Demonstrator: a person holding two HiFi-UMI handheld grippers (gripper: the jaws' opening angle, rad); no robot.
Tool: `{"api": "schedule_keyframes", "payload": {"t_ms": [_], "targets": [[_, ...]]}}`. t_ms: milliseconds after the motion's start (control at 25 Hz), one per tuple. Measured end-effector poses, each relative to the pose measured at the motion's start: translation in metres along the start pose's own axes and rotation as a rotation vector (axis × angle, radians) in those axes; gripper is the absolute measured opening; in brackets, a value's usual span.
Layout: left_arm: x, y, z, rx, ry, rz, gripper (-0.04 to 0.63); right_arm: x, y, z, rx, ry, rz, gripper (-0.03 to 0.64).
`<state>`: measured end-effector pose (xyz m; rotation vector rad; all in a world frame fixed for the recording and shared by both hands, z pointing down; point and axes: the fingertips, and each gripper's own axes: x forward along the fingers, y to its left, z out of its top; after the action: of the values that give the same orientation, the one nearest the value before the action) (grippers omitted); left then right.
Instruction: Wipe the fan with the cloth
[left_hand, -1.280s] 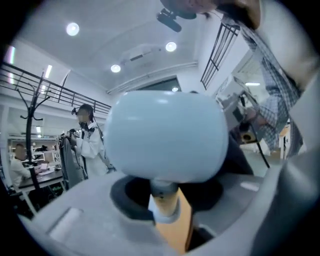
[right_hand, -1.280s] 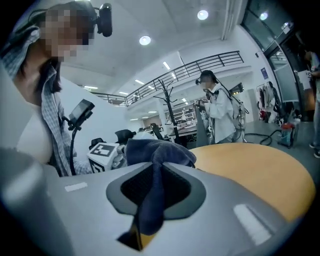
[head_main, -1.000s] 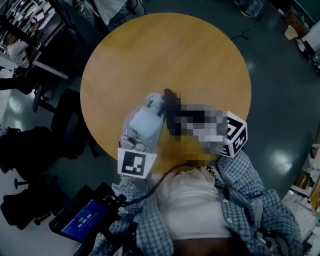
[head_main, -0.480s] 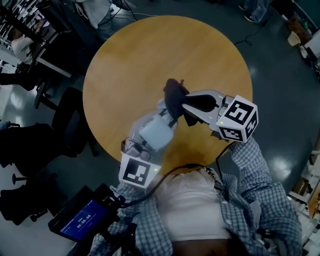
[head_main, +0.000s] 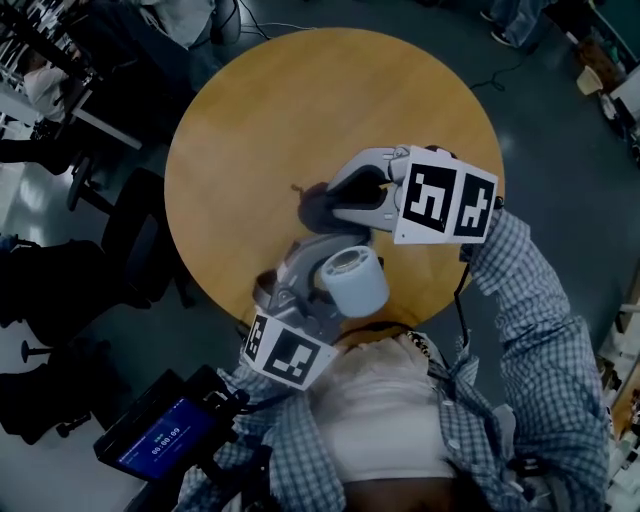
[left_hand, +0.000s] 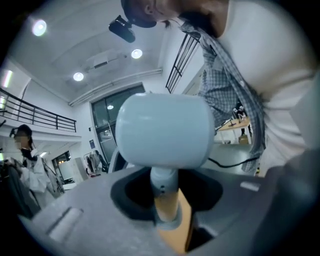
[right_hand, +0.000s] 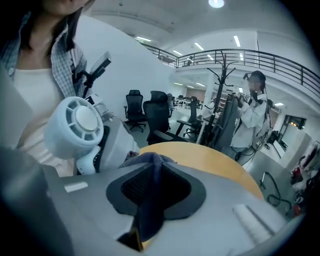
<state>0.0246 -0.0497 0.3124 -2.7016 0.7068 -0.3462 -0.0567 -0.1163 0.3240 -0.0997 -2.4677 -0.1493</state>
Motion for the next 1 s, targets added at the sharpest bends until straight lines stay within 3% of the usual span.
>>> {"api": "schedule_keyframes", "payload": {"t_ms": [320,480,720,840,1000], "targets": [[-0.014,0.029,-0.031,-0.148,0.046,0.153,0.140,-0.014,-0.063,-0.026,0.419,-0.240,-0.282,0.055],[-0.015,0.042,-0.077,-0.282,0.100,0.229,0.140,-0.021,-0.073,-0.072,0.601,-0.269,-0.378,0.055],[-0.006,0.057,-0.141,-0.353,0.165,0.279,0.140,-0.021,-0.079,-0.140,0.900,-0.344,-0.567,0.054],[-0.002,0.058,-0.150,-0.348,0.209,0.272,0.140,-0.017,-0.069,-0.156,0.981,-0.303,-0.603,0.054],[0.017,0.054,-0.187,-0.371,0.266,0.252,0.140,0.013,-0.061,-0.187,1.080,-0.266,-0.562,0.054]]}}
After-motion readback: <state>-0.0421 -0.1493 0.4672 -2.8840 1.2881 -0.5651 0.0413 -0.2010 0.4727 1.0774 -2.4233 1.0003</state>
